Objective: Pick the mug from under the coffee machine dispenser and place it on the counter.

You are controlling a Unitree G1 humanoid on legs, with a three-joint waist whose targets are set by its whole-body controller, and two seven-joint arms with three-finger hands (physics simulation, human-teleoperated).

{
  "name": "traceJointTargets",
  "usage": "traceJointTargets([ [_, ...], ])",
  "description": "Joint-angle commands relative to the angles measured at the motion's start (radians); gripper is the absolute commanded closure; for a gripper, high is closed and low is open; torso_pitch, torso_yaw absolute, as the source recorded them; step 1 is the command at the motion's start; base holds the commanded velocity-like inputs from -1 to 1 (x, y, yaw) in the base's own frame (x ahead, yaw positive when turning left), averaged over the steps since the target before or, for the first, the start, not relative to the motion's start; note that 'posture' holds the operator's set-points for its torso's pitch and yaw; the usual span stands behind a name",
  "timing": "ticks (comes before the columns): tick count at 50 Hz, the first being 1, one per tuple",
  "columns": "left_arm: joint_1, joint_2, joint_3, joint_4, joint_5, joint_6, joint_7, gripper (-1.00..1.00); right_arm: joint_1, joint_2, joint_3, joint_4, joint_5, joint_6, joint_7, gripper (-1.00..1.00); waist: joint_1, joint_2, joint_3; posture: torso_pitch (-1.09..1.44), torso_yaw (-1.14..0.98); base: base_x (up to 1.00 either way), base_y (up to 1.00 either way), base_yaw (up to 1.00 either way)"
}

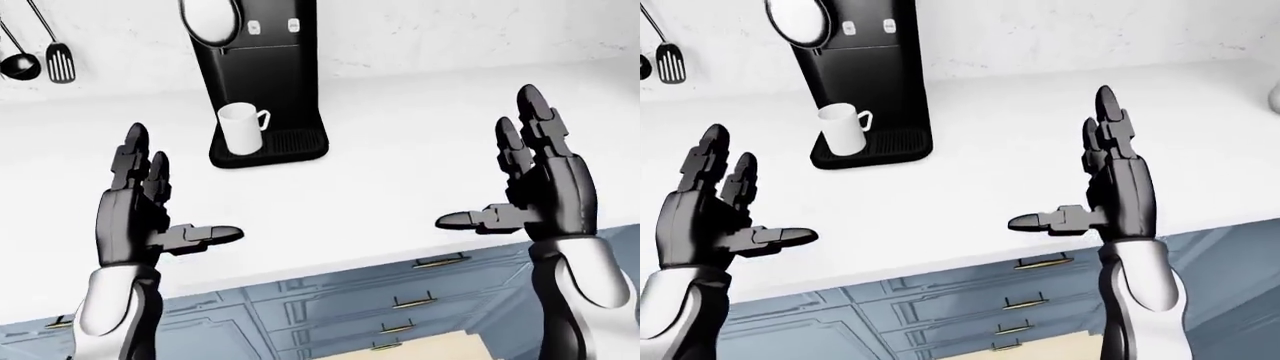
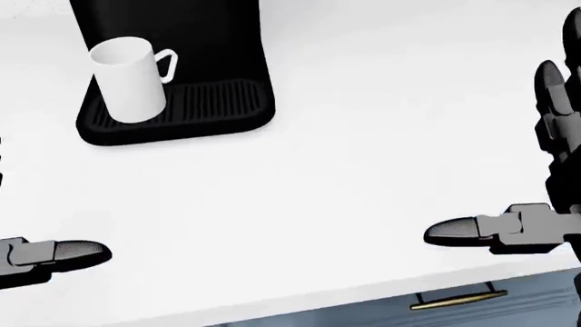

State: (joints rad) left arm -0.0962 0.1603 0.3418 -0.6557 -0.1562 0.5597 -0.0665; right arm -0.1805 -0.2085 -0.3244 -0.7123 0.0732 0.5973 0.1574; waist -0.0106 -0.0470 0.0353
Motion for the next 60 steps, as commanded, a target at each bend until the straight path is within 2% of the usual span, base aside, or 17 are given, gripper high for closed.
traceJointTargets([
  [1,-0.02,0.013,0.017,-0.043,0.005,-0.04,0.008,-1.0,-0.025,-0.006,0.005,-0.041,0.007,-0.036,0.002,-1.0,0.003,0.002,-0.011,0.0,0.0,0.28,0.25,0.0],
  [4,-0.021,0.013,0.018,-0.046,0.003,-0.036,0.009,-1.0,-0.027,-0.008,0.003,-0.044,0.009,-0.031,0.001,-1.0,-0.005,0.036,0.0,0.0,0.0,0.27,0.24,0.0],
  [6,-0.022,0.012,0.017,-0.047,0.002,-0.035,0.012,-1.0,-0.03,-0.009,0.002,-0.045,0.011,-0.028,0.0,-1.0,-0.01,0.072,-0.005,0.0,0.0,0.27,0.25,0.0],
  [7,-0.023,0.012,0.016,-0.047,0.002,-0.033,0.013,-1.0,-0.032,-0.009,0.002,-0.043,0.011,-0.028,-0.003,-1.0,-0.012,0.1,-0.011,0.0,0.0,0.27,0.24,0.0],
  [8,-0.024,0.012,0.016,-0.049,0.001,-0.031,0.015,-1.0,-0.036,-0.009,0.0,-0.042,0.012,-0.025,-0.008,-1.0,-0.011,0.14,-0.027,0.0,0.0,0.26,0.25,0.0],
  [9,-0.024,0.012,0.015,-0.048,0.002,-0.033,0.016,-1.0,-0.041,-0.01,-0.006,-0.043,0.023,-0.023,-0.011,-1.0,0.001,0.118,-0.023,0.0,0.0,0.11,0.0,0.0],
  [10,-0.025,0.012,0.015,-0.049,0.002,-0.032,0.018,-1.0,-0.041,-0.011,-0.006,-0.042,0.024,-0.025,-0.014,-1.0,0.001,0.135,-0.005,0.0,0.0,0.0,0.0,0.0],
  [11,-0.026,0.013,0.016,-0.049,0.001,-0.031,0.02,-1.0,-0.04,-0.011,-0.007,-0.044,0.03,-0.024,-0.016,-1.0,0.006,0.131,-0.007,0.0,0.0,0.0,0.0,0.0],
  [18,-0.024,0.013,0.021,-0.044,-0.005,-0.033,0.025,-1.0,-0.028,-0.01,-0.002,-0.045,0.041,-0.036,-0.013,-1.0,0.01,0.065,0.008,0.0,0.0,0.0,0.0,0.0],
  [20,-0.024,0.013,0.022,-0.044,-0.007,-0.033,0.026,-1.0,-0.027,-0.009,-0.002,-0.046,0.043,-0.036,-0.012,-1.0,0.016,0.041,0.001,0.0,0.0,0.0,0.0,0.0],
  [22,-0.024,0.014,0.022,-0.042,-0.006,-0.035,0.028,-1.0,-0.026,-0.009,-0.001,-0.043,0.043,-0.039,-0.012,-1.0,0.02,0.002,-0.008,0.0,0.0,0.0,0.0,0.0],
  [23,-0.024,0.014,0.022,-0.036,-0.001,-0.045,0.031,-1.0,-0.026,-0.008,0.0,-0.041,0.042,-0.042,-0.012,-1.0,0.03,0.026,-0.007,0.0,0.0,0.0,0.0,0.0],
  [30,-0.027,0.019,0.028,-0.027,0.009,-0.056,0.048,-1.0,-0.023,-0.007,0.003,-0.038,0.037,-0.048,-0.008,-1.0,0.033,0.05,-0.023,0.0,0.0,0.0,0.0,0.0],
  [35,-0.027,0.019,0.031,-0.026,0.011,-0.048,0.053,-1.0,-0.022,-0.008,0.002,-0.037,0.038,-0.048,-0.004,-1.0,0.024,0.053,-0.026,0.0,0.0,0.0,0.0,0.0],
  [41,-0.049,0.031,0.062,-0.114,-0.054,0.145,0.067,-1.0,-0.021,-0.01,0.006,-0.029,0.025,-0.045,0.001,-1.0,0.017,0.054,-0.03,0.0,0.0,0.0,0.0,0.0],
  [49,-0.076,0.032,0.039,-0.136,-0.117,0.287,0.063,-1.0,-0.016,-0.003,0.012,-0.023,0.01,-0.051,0.01,-1.0,0.018,0.058,-0.032,0.0,0.0,0.0,0.0,0.0],
  [60,-0.177,0.111,0.047,-0.01,-0.119,0.313,0.041,-1.0,-0.015,0.003,0.015,-0.019,0.009,-0.051,0.008,-1.0,0.017,0.059,-0.036,0.0,0.0,0.0,0.0,0.0],
])
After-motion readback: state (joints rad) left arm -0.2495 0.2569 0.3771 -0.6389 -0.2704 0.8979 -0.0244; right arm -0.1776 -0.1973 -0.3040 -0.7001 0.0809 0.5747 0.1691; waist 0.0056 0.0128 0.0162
